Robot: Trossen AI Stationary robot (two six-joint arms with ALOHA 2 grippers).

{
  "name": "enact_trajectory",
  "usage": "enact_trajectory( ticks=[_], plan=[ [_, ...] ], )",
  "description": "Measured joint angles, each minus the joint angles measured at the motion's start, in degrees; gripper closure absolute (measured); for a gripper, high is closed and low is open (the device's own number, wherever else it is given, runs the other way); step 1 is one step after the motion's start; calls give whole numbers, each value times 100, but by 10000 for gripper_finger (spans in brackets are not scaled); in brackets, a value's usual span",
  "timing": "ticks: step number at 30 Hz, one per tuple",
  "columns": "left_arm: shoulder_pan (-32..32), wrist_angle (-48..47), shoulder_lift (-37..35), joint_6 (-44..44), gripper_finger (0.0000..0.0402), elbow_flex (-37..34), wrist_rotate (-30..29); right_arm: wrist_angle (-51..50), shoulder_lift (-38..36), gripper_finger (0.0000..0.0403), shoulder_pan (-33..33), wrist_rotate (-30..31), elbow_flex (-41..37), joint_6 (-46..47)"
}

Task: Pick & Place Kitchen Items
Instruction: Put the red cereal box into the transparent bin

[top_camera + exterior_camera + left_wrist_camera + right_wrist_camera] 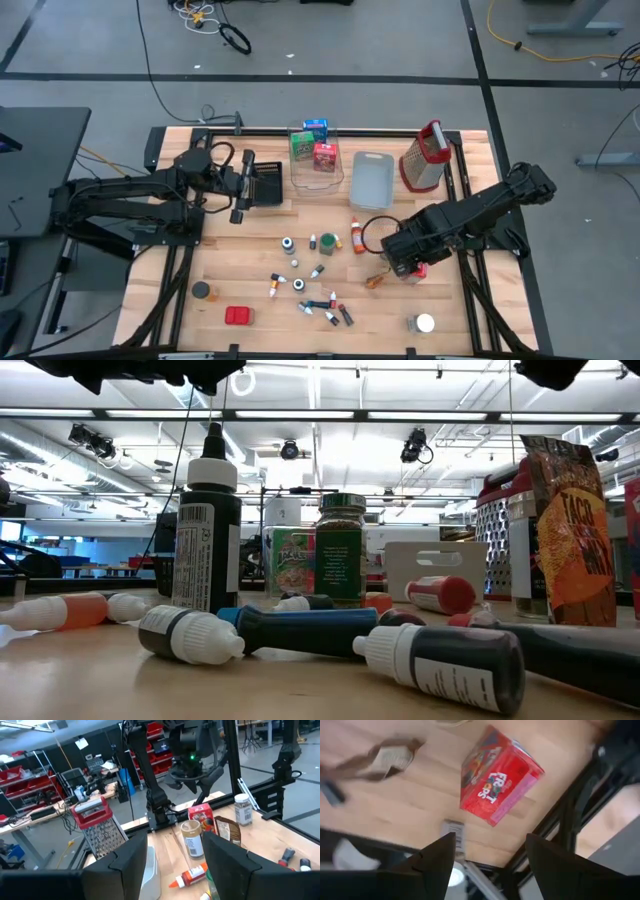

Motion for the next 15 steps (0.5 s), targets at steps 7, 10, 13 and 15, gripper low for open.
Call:
enact_trajectory(
  ticks=[7, 10, 13, 15],
  plan=[
    [-1, 26, 0, -22, 202, 0, 21, 27, 7, 152, 179, 13, -119, 953],
    [0, 17, 0, -75, 202, 0, 22, 177, 7, 152, 217, 20, -310, 1252],
    [-1, 17, 0, -232, 203, 0, 25, 479, 9, 152, 226, 12, -596, 1297],
    [1, 20, 0, -309, 202, 0, 25, 736, 9, 152, 225, -40, -800, 1296]
  ],
)
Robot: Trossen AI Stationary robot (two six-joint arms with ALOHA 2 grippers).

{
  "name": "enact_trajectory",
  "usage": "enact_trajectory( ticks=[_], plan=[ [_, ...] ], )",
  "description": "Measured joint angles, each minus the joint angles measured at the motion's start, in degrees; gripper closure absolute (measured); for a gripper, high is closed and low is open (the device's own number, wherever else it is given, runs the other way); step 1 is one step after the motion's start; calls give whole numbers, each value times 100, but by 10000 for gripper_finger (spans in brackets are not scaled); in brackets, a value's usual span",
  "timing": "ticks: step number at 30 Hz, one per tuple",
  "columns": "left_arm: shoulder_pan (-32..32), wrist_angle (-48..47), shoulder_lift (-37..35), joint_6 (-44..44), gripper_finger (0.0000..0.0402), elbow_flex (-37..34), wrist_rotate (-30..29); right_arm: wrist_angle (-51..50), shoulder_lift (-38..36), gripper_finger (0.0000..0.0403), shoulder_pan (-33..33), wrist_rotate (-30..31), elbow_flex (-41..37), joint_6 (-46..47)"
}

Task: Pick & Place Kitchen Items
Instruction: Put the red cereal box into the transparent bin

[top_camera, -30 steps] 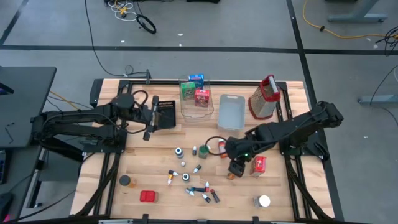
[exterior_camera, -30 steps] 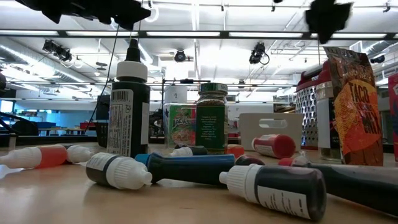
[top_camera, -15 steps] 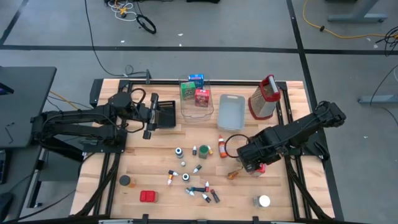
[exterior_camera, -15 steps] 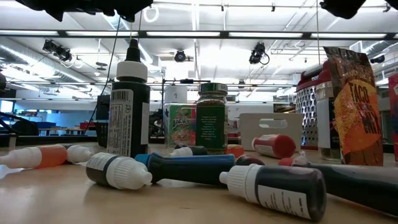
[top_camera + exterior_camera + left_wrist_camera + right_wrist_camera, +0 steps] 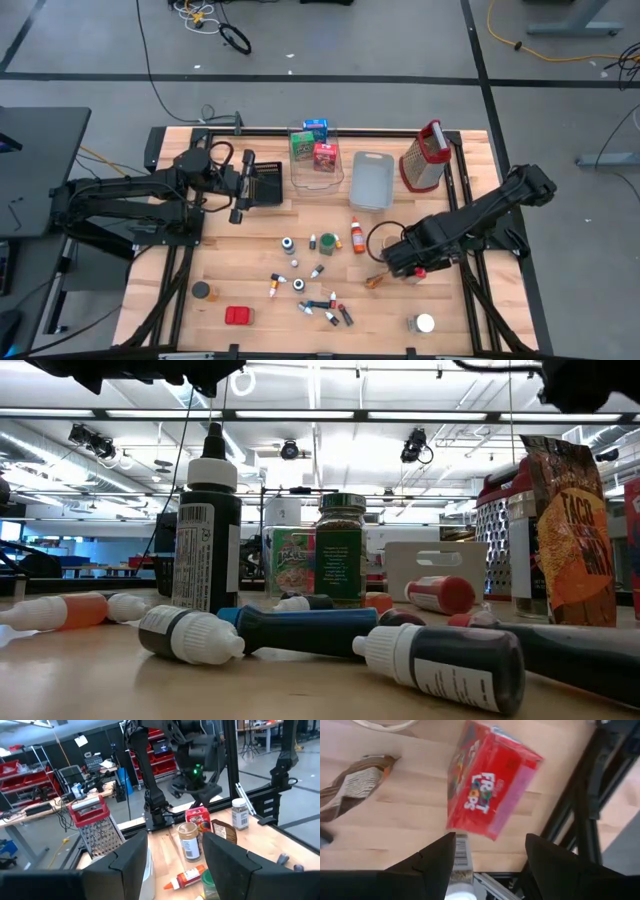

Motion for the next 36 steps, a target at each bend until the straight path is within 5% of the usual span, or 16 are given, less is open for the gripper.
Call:
enact_trajectory(
  ticks=[36],
  plan=[
    [-1, -25, 0, -122, 201, 0, 0, 15, 2, 152, -1, 331, -57, -133]
  ],
)
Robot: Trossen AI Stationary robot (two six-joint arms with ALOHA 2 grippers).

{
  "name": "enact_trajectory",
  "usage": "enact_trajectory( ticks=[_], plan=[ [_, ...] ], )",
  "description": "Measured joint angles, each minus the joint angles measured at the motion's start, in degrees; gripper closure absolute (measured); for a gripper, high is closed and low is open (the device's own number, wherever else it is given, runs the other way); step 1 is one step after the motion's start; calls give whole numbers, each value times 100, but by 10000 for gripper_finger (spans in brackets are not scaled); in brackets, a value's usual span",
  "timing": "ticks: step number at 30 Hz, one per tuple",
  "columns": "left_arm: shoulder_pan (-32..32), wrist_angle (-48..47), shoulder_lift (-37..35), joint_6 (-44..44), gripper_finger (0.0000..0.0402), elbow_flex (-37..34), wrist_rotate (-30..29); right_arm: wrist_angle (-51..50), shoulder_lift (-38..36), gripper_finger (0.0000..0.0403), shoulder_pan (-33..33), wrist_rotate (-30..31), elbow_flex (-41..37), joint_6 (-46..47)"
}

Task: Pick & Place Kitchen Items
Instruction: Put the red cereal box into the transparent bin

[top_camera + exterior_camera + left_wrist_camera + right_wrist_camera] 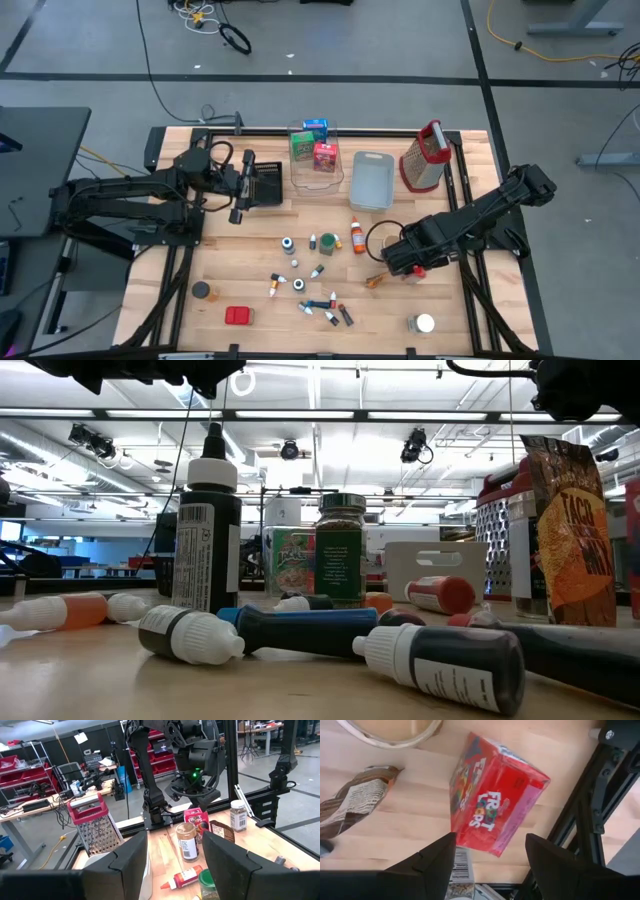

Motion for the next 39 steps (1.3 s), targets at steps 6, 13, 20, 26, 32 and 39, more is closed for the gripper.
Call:
enact_trajectory(
  ticks=[6, 13, 20, 26, 32, 39],
  plan=[
    [1, -8, 0, -2, 202, 0, 0, 159, 2, 152, -2, 333, 2, -9],
    [1, -12, 0, -147, 200, 0, -1, 157, 0, 152, 4, 313, -102, 135],
    [0, -12, 0, -139, 202, 0, -2, 160, 0, 152, 4, 209, -129, 132],
    [0, -9, 0, -136, 200, 0, -2, 94, 0, 152, 4, 19, -129, -58],
    [-1, -8, 0, -140, 202, 0, -2, 72, 0, 152, 4, 76, -131, 123],
    [1, -10, 1, -144, 201, 0, -2, 29, 0, 152, 20, 367, -133, 326]
  ],
)
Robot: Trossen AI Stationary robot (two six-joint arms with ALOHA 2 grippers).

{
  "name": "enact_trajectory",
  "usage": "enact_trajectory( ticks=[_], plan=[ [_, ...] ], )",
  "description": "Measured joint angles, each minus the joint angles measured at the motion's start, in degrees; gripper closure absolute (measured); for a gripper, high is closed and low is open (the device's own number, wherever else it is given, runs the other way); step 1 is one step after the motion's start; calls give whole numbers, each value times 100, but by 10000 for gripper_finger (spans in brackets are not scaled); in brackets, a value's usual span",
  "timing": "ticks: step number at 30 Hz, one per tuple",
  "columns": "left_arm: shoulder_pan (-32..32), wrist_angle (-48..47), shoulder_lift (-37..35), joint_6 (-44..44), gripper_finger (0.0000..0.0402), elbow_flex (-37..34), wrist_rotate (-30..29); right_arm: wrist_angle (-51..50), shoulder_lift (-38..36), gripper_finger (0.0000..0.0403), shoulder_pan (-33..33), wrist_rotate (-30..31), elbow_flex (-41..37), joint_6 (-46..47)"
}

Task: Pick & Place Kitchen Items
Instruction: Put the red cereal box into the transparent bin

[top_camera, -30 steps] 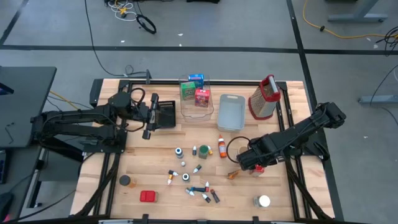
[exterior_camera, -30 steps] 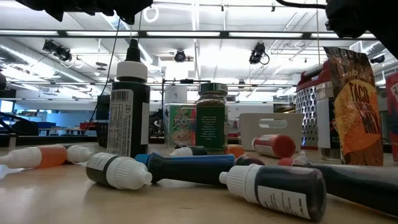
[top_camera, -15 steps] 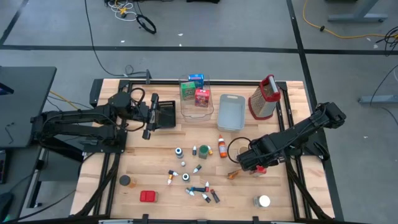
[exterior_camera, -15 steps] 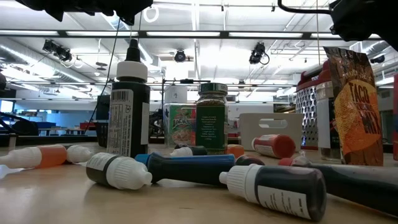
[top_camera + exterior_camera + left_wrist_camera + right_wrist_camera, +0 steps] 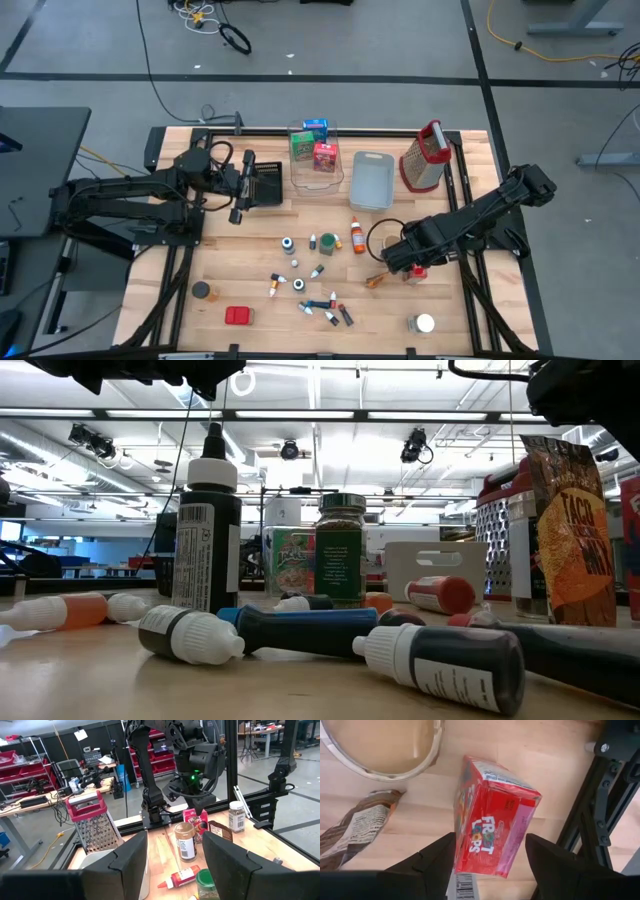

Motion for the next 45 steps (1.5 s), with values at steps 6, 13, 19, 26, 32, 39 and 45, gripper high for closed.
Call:
enact_trajectory(
  ticks=[6, 13, 19, 26, 32, 39, 45],
  plan=[
    [0, -7, 2, 2, 201, 0, 0, -6, 0, 152, 80, 232, -2, -192],
    [-2, -118, 0, -4, 202, 0, 0, -6, 0, 152, 185, 409, -2, 297],
    [-1, -136, 2, -5, 201, 0, 0, -17, 0, 152, 267, 423, -6, 775],
    [0, -133, 2, -7, 202, 0, 0, 29, 0, 152, 341, 450, -432, 949],
    [0, -127, 2, -8, 200, 0, 0, 357, 2, 154, 317, 515, -817, 618],
    [0, -125, 2, 28, 202, 0, 0, 417, 2, 206, 317, 456, -815, 415],
    [-1, -125, 2, 41, 200, 0, -2, 410, 0, 270, 317, 463, -813, 177]
  ],
)
